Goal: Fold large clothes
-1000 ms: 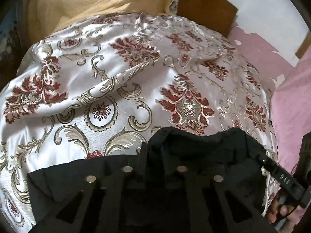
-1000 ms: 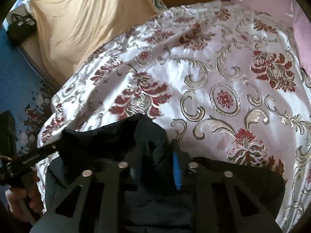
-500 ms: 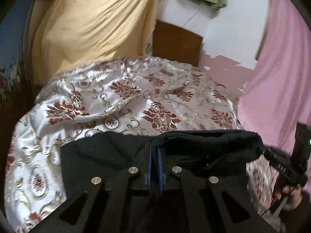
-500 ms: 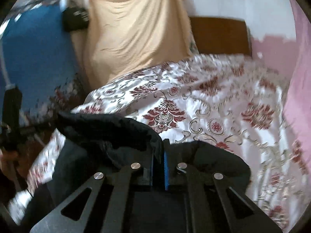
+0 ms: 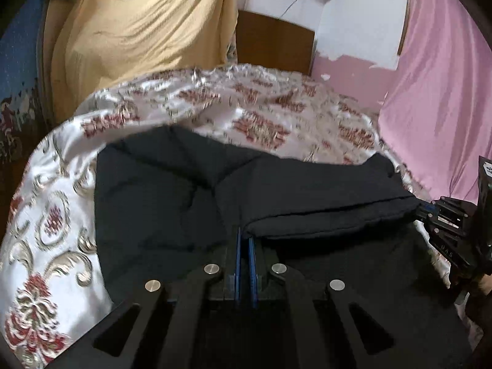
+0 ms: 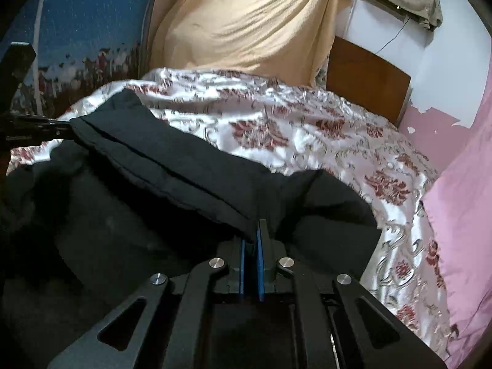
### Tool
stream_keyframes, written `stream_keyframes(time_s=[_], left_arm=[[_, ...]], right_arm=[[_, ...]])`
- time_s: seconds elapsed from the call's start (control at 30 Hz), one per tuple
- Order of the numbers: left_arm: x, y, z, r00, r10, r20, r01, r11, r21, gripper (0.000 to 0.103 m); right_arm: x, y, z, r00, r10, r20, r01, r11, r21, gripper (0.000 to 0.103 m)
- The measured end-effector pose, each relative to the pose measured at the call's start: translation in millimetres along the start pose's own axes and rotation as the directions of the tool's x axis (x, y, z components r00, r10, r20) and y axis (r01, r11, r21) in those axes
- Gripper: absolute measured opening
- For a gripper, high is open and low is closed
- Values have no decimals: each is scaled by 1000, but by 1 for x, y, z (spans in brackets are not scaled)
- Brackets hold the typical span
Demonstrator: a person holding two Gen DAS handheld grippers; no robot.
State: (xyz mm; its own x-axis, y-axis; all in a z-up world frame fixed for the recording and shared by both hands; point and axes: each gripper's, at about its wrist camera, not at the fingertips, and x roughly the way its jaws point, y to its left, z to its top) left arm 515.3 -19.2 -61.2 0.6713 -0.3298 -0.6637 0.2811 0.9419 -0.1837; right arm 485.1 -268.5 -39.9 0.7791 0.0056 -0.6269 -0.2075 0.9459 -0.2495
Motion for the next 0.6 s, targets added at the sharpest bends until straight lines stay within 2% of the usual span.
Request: stream_keyframes(time_s=[0.23,0.47,0.6], left_arm=[[37,4,-14,997,26,-68,-24,999,20,4],[54,10,-19,998,0,-59,-1,1000,-28,4],[43,12,-14,999,-15,-43,14,999,-34,7]], right_arm=[[41,10,-24,999,-19,-49,19,1000,-14,6],[61,18,-31,997,-29,-68,28,999,-16,6],[49,6,-28,1000,13,-20,-12,999,36,8]])
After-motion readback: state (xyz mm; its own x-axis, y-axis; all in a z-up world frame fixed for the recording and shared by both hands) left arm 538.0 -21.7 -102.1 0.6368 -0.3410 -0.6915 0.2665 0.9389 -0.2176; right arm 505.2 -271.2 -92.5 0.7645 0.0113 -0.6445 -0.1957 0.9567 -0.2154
